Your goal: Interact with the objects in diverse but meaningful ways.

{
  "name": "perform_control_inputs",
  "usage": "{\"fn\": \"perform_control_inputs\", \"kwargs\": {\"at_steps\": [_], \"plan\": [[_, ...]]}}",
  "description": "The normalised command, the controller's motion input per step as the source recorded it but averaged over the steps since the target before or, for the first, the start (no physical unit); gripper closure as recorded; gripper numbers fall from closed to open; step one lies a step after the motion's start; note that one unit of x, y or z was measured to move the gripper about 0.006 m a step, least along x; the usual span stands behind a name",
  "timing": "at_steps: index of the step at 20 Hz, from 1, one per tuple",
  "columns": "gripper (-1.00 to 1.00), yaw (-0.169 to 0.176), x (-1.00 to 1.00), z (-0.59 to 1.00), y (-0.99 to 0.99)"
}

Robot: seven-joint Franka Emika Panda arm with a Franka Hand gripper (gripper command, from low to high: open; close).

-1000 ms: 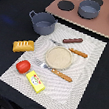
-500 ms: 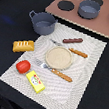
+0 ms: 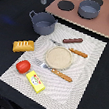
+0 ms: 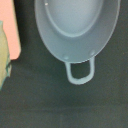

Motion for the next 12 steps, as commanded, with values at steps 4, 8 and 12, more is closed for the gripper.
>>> {"fn": "perform_control_inputs", "kwargs": {"at_steps": [4,8,12], "plan": [[-1.00,0.086,0.03,-0.10,-0.85],[-1.00,0.076,0.07,-0.15,-0.79],[-1.00,0.051,0.14,-0.23,-0.71]]}}
